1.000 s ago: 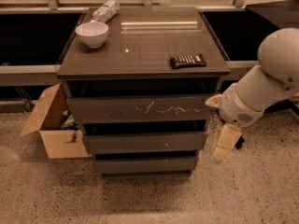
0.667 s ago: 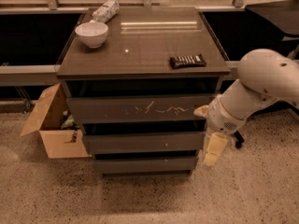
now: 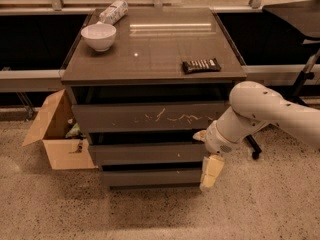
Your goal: Open middle drawer
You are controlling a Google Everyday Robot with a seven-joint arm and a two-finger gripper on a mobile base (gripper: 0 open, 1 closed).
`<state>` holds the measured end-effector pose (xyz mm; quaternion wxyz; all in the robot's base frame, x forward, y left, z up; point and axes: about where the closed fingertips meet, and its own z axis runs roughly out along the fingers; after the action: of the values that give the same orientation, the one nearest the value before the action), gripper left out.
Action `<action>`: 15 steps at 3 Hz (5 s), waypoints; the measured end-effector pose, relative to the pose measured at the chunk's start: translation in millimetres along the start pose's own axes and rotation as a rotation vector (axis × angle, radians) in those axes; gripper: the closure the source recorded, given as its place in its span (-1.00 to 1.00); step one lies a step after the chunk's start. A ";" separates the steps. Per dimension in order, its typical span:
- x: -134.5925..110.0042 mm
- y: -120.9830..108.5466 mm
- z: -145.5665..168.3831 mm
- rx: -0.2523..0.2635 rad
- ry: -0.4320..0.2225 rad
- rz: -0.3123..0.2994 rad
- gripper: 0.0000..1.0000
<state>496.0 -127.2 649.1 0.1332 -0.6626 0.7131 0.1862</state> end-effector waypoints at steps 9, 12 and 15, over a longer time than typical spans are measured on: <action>52.4 -121.2 153.5 0.147 0.072 -0.223 -1.00; 67.9 -175.7 189.3 0.180 0.069 -0.223 -1.00; 69.7 -173.8 210.8 0.104 0.016 -0.219 0.23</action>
Offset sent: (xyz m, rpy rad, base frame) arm 0.0078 0.0041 -0.0315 0.0058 0.0195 0.0116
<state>650.9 -105.6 414.4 0.1813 -0.7302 0.6462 0.1280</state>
